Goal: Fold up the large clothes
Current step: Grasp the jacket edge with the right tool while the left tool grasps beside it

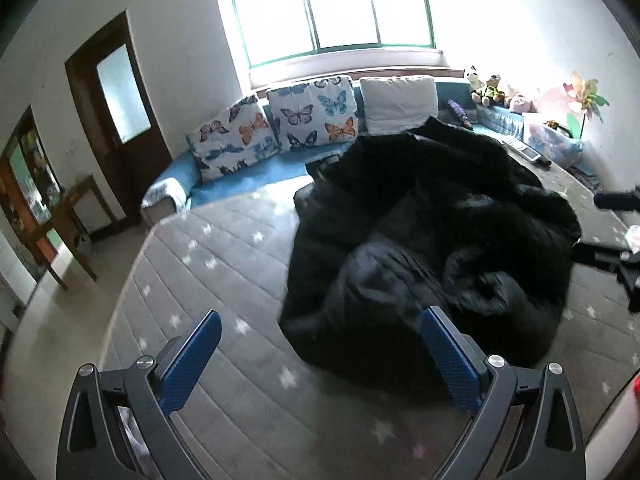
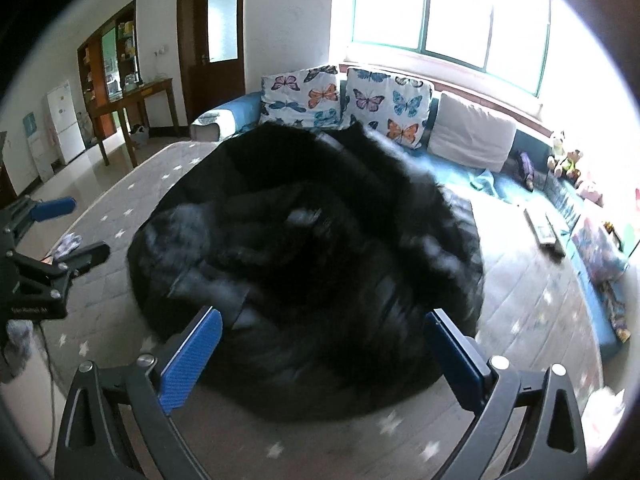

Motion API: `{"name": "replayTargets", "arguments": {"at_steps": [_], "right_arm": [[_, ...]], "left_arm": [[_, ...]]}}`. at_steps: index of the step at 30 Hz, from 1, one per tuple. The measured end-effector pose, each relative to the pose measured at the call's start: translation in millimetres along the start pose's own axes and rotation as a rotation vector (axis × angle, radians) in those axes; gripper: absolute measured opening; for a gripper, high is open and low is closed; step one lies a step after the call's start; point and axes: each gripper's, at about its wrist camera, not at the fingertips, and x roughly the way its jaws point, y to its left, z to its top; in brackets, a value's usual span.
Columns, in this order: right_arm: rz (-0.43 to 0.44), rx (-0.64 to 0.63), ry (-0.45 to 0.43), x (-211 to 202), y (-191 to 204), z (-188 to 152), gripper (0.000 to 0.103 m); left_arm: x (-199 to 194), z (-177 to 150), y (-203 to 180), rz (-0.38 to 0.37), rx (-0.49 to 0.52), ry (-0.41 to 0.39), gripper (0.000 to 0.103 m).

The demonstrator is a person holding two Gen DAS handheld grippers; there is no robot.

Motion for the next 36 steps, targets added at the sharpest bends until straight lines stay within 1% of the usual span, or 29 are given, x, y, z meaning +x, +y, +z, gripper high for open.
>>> {"name": "replayTargets", "arguments": {"at_steps": [2, 6, 8, 12, 14, 16, 17, 18, 20, 22, 24, 26, 27, 28, 30, 31, 32, 33, 34, 35, 36], "right_arm": [[0.000, -0.009, 0.004, 7, -8, 15, 0.103], [-0.007, -0.026, 0.012, 23, -18, 38, 0.103], [-0.004, -0.031, 0.009, 30, -24, 49, 0.103], [-0.022, -0.049, 0.013, 53, -32, 82, 0.096], [-0.039, -0.065, 0.022, 69, -36, 97, 0.093], [-0.047, -0.077, 0.041, 84, -39, 108, 0.090], [-0.055, -0.084, 0.050, 92, -41, 112, 0.089], [-0.058, -0.093, 0.062, 98, -40, 116, 0.088], [-0.064, -0.100, 0.096, 116, -42, 122, 0.086], [-0.040, -0.105, 0.133, 131, -42, 124, 0.079], [-0.051, -0.114, 0.159, 143, -42, 126, 0.072], [-0.058, -0.131, 0.184, 154, -42, 129, 0.067], [-0.078, -0.140, 0.191, 160, -44, 129, 0.056], [-0.077, -0.140, 0.201, 164, -46, 129, 0.041], [-0.059, -0.100, 0.214, 168, -55, 133, 0.028], [-0.061, -0.089, 0.208, 166, -57, 133, 0.023], [-0.075, -0.079, 0.192, 161, -62, 133, 0.019], [-0.098, -0.080, 0.179, 158, -64, 136, 0.017], [-0.125, -0.075, 0.164, 152, -68, 137, 0.016], [-0.145, -0.064, 0.151, 144, -72, 138, 0.016], [-0.155, -0.053, 0.139, 138, -78, 139, 0.015]], "left_arm": [[8, 14, 4, 0.013, 0.021, -0.003, 0.103], [28, 44, 14, 0.000, 0.038, 0.007, 0.103], [41, 63, 15, -0.018, 0.056, 0.006, 0.103], [66, 95, 8, -0.032, 0.103, 0.004, 0.103], [81, 111, 5, -0.038, 0.127, 0.004, 0.099], [95, 125, -1, -0.068, 0.159, 0.008, 0.098], [102, 133, -4, -0.065, 0.176, 0.005, 0.096], [108, 138, -7, -0.058, 0.188, 0.003, 0.095], [124, 149, -13, -0.078, 0.220, 0.009, 0.094], [139, 161, -19, -0.093, 0.242, 0.016, 0.094], [153, 171, -27, -0.112, 0.272, 0.023, 0.094], [172, 179, -34, -0.147, 0.286, 0.053, 0.093], [179, 182, -37, -0.161, 0.283, 0.068, 0.093], [190, 187, -39, -0.179, 0.272, 0.090, 0.091], [209, 192, -46, -0.228, 0.259, 0.125, 0.085], [217, 195, -50, -0.239, 0.255, 0.138, 0.078], [224, 196, -54, -0.249, 0.252, 0.149, 0.060], [233, 198, -57, -0.251, 0.244, 0.164, 0.048], [242, 200, -59, -0.253, 0.221, 0.186, 0.031], [249, 202, -59, -0.244, 0.192, 0.198, 0.018], [253, 204, -57, -0.226, 0.165, 0.195, 0.014]]}}
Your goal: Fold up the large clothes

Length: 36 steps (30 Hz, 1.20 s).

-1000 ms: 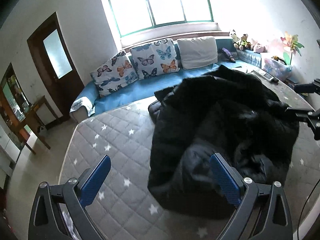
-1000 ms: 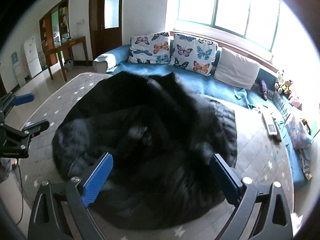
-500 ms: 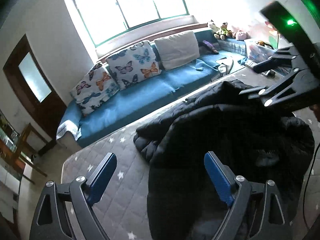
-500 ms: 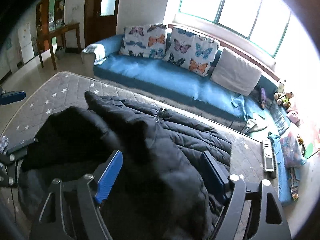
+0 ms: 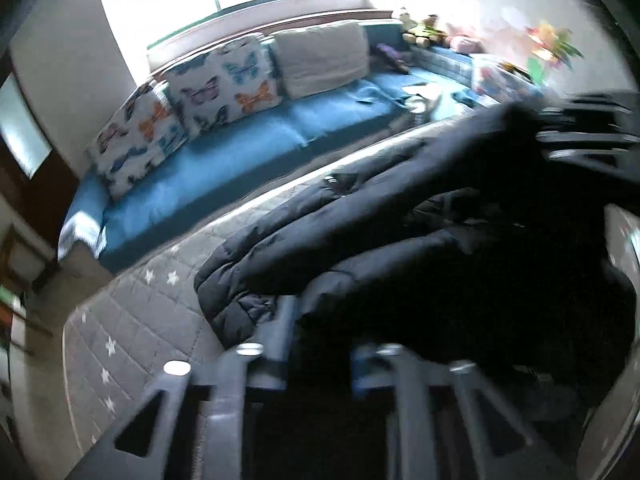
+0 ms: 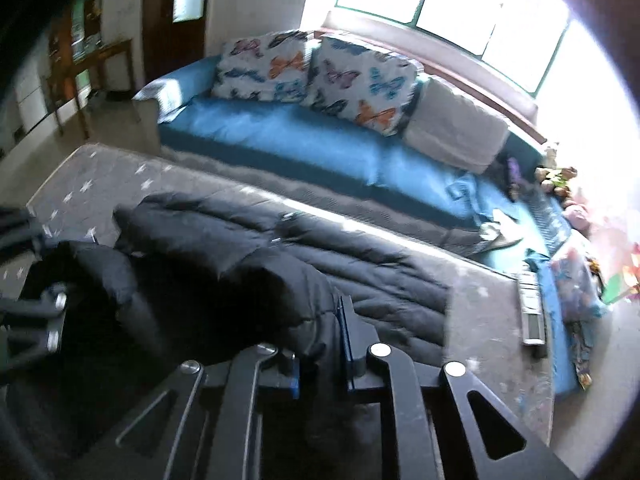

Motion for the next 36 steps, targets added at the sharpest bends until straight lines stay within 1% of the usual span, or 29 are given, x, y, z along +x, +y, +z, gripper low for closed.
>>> {"name": "replayTargets", "arguments": {"at_steps": [1, 3, 4, 5, 7, 10, 12, 15, 16, 18, 20, 22, 23, 24, 25, 26, 27, 28, 29, 30, 31, 33, 34, 35, 36], "right_arm": [[-0.009, 0.018, -0.009, -4, -8, 1, 0.015], [-0.056, 0.058, -0.031, -20, -31, -4, 0.014], [-0.079, 0.080, -0.043, -29, -44, -8, 0.014], [-0.102, 0.106, -0.052, -38, -57, -12, 0.014], [-0.141, 0.159, -0.063, -53, -83, -21, 0.013], [-0.204, 0.223, -0.081, -72, -117, -42, 0.012], [-0.253, 0.271, -0.074, -83, -140, -63, 0.012], [-0.299, 0.356, -0.048, -93, -171, -102, 0.012], [-0.315, 0.386, -0.030, -93, -180, -114, 0.012], [-0.328, 0.474, 0.030, -89, -200, -150, 0.012], [-0.321, 0.546, 0.090, -81, -215, -180, 0.012], [-0.292, 0.637, 0.161, -69, -230, -215, 0.012], [-0.261, 0.690, 0.220, -57, -233, -237, 0.012], [-0.236, 0.722, 0.272, -49, -235, -254, 0.012], [-0.213, 0.735, 0.310, -42, -234, -266, 0.013], [-0.190, 0.727, 0.347, -34, -228, -274, 0.014], [-0.177, 0.706, 0.372, -30, -222, -280, 0.017], [-0.179, 0.677, 0.390, -30, -216, -284, 0.020], [-0.196, 0.623, 0.413, -28, -205, -283, 0.021], [-0.215, 0.573, 0.427, -31, -198, -281, 0.022], [-0.233, 0.519, 0.430, -35, -191, -276, 0.022], [-0.261, 0.413, 0.416, -48, -179, -265, 0.024], [-0.271, 0.369, 0.399, -53, -173, -255, 0.031], [-0.266, 0.338, 0.373, -58, -169, -246, 0.039], [-0.254, 0.316, 0.355, -60, -167, -239, 0.059]], "left_arm": [[0, 1, 4, 0.010, -0.019, -0.009, 0.013], [-5, -2, 18, 0.037, -0.062, -0.026, 0.012], [-12, -11, 31, 0.049, -0.084, -0.032, 0.011], [-20, -13, 40, 0.068, -0.110, -0.047, 0.011], [-41, -21, 63, 0.115, -0.163, -0.076, 0.011], [-76, -37, 106, 0.159, -0.259, -0.109, 0.011], [-97, -55, 138, 0.181, -0.319, -0.118, 0.011], [-127, -100, 188, 0.220, -0.437, -0.122, 0.011], [-134, -119, 201, 0.225, -0.473, -0.118, 0.011], [-143, -162, 229, 0.228, -0.553, -0.087, 0.011], [-141, -206, 257, 0.216, -0.625, -0.044, 0.011], [-129, -248, 278, 0.186, -0.704, 0.026, 0.013], [-122, -266, 286, 0.169, -0.729, 0.058, 0.015], [-114, -283, 292, 0.154, -0.747, 0.092, 0.015], [-108, -297, 295, 0.143, -0.748, 0.111, 0.017], [-107, -308, 297, 0.133, -0.740, 0.110, 0.020], [-109, -317, 297, 0.135, -0.728, 0.109, 0.023], [-110, -320, 291, 0.149, -0.714, 0.115, 0.033], [-114, -324, 292, 0.177, -0.700, 0.124, 0.045], [-119, -330, 292, 0.193, -0.686, 0.125, 0.047], [-123, -328, 290, 0.200, -0.662, 0.125, 0.047], [-133, -321, 280, 0.232, -0.597, 0.138, 0.053], [-134, -310, 268, 0.259, -0.569, 0.139, 0.056], [-138, -303, 258, 0.278, -0.530, 0.128, 0.056], [-140, -296, 249, 0.296, -0.485, 0.118, 0.056]]}}
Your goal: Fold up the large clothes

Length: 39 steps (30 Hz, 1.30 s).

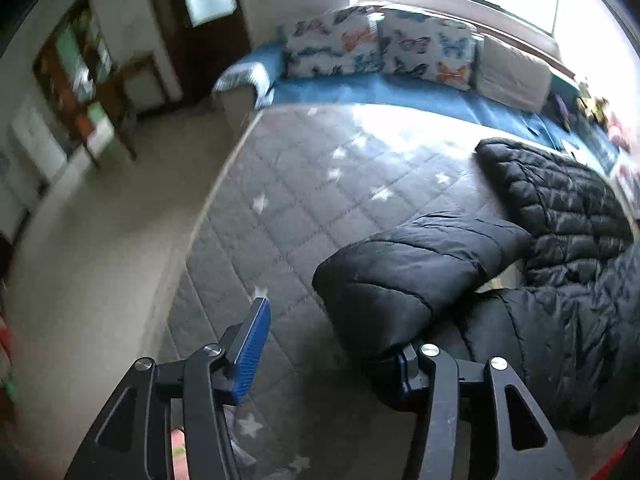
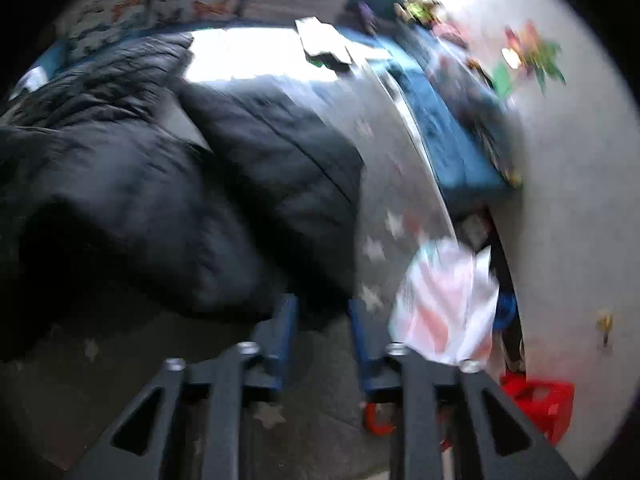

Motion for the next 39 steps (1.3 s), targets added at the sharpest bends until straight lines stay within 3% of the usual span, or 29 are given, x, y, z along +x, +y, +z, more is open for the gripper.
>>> {"name": "replayTargets", "arguments": {"at_steps": [1, 4, 5, 7, 11, 13, 17, 20, 21, 25, 27, 28, 29, 32, 36, 39], "right_arm": [[-0.001, -0.022, -0.021, -3, 4, 6, 0.070], [-0.051, -0.109, -0.072, 3, 20, 26, 0.070], [-0.065, -0.138, -0.079, 8, 26, 33, 0.070], [-0.070, -0.188, -0.056, 23, 37, 43, 0.070], [-0.109, -0.258, -0.031, 46, 48, 60, 0.070], [-0.130, -0.220, -0.012, 55, 32, 67, 0.070], [-0.389, -0.077, -0.082, 38, -22, 92, 0.070], [-0.495, 0.050, -0.144, 12, -59, 99, 0.070], [-0.487, 0.079, -0.163, 4, -66, 99, 0.070], [-0.297, 0.201, -0.205, -26, -82, 90, 0.070], [-0.181, 0.187, -0.218, -35, -70, 85, 0.073], [-0.128, 0.164, -0.213, -37, -63, 83, 0.073], [-0.078, 0.123, -0.203, -37, -52, 83, 0.073], [-0.043, 0.018, -0.158, -25, -23, 82, 0.073], [-0.007, -0.048, -0.108, 5, -6, 92, 0.073], [-0.035, -0.114, -0.095, 15, 9, 96, 0.073]], "left_arm": [[-2, 9, -16, 0.015, 0.027, -0.007, 0.057], [-10, 10, -32, 0.033, 0.078, -0.022, 0.058], [-11, 10, -36, 0.029, 0.089, -0.025, 0.063], [-14, 12, -43, 0.030, 0.119, -0.040, 0.072], [-22, 14, -58, 0.069, 0.206, -0.066, 0.072], [-24, 17, -65, 0.053, 0.239, -0.077, 0.073], [-23, 19, -87, 0.015, 0.329, -0.099, 0.081], [-7, 25, -110, 0.011, 0.395, -0.075, 0.082], [1, 29, -117, 0.006, 0.403, -0.063, 0.082], [38, 47, -141, -0.029, 0.408, 0.019, 0.080], [59, 54, -147, 0.009, 0.404, 0.060, 0.062], [65, 57, -148, 0.013, 0.399, 0.072, 0.046], [68, 59, -145, 0.014, 0.387, 0.074, 0.040], [61, 71, -118, 0.043, 0.279, 0.015, 0.029], [40, 94, -42, 0.133, 0.006, -0.064, 0.029], [36, 101, 8, 0.221, -0.118, -0.063, 0.030]]}}
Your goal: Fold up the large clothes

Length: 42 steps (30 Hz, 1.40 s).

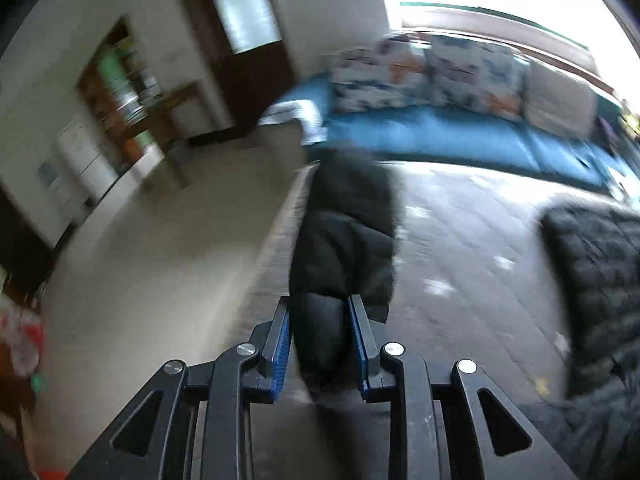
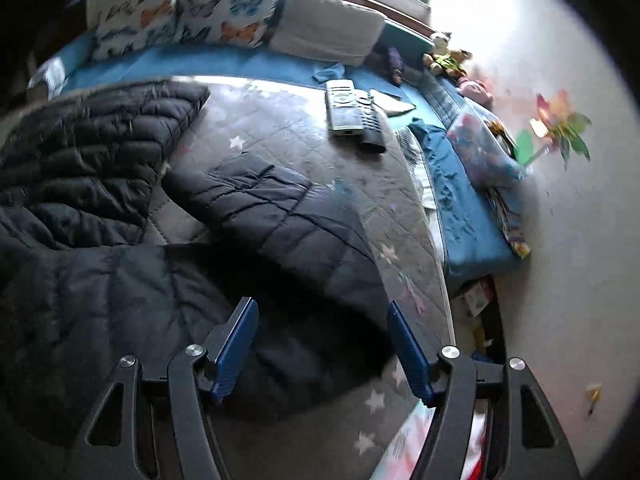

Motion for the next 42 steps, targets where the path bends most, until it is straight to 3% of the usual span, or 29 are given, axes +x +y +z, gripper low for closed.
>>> {"name": "replayTargets", "arguments": {"at_steps": [4, 7, 9, 12, 15, 19, 21, 23, 24, 29, 33, 35, 39, 41, 42], "right_arm": [[-0.026, -0.040, 0.016, 21, 8, 8, 0.073], [-0.121, 0.001, 0.008, 32, -3, 18, 0.073], [-0.208, 0.077, -0.026, 29, -23, 24, 0.073], [-0.420, 0.168, -0.028, 18, -55, 25, 0.073], [-0.478, 0.171, -0.033, -2, -67, 16, 0.073], [-0.373, 0.122, -0.116, -53, -53, -1, 0.073], [-0.267, 0.058, -0.162, -82, -32, -9, 0.073], [-0.166, -0.010, -0.193, -108, -6, -15, 0.073], [-0.105, -0.048, -0.218, -124, 10, -19, 0.073], [0.229, -0.202, -0.273, -179, 88, -40, 0.073], [0.425, -0.310, -0.262, -192, 144, -59, 0.073], [0.479, -0.358, -0.249, -192, 169, -63, 0.073], [0.495, -0.380, -0.237, -180, 201, -54, 0.073], [0.506, -0.364, -0.215, -171, 211, -49, 0.069], [0.510, -0.356, -0.205, -167, 216, -48, 0.061]], "left_arm": [[15, 4, 40, 0.060, -0.102, 0.039, 0.032], [23, 4, 59, 0.069, -0.172, 0.076, 0.034], [20, -1, 61, 0.035, -0.187, 0.083, 0.034], [5, -10, 48, -0.039, -0.145, 0.051, 0.034], [-19, -24, 20, -0.157, -0.086, 0.014, 0.034], [-69, -49, -37, -0.347, 0.064, -0.050, 0.035], [-92, -60, -67, -0.420, 0.141, -0.071, 0.042], [-117, -74, -96, -0.497, 0.218, -0.104, 0.061], [-129, -81, -110, -0.528, 0.254, -0.122, 0.063], [-161, -108, -162, -0.619, 0.346, -0.128, 0.064], [-167, -120, -186, -0.650, 0.365, -0.102, 0.064], [-164, -123, -192, -0.664, 0.368, -0.088, 0.064], [-150, -122, -203, -0.691, 0.356, -0.068, 0.064], [-137, -116, -208, -0.713, 0.346, -0.052, 0.064], [-132, -116, -212, -0.719, 0.340, -0.041, 0.064]]}}
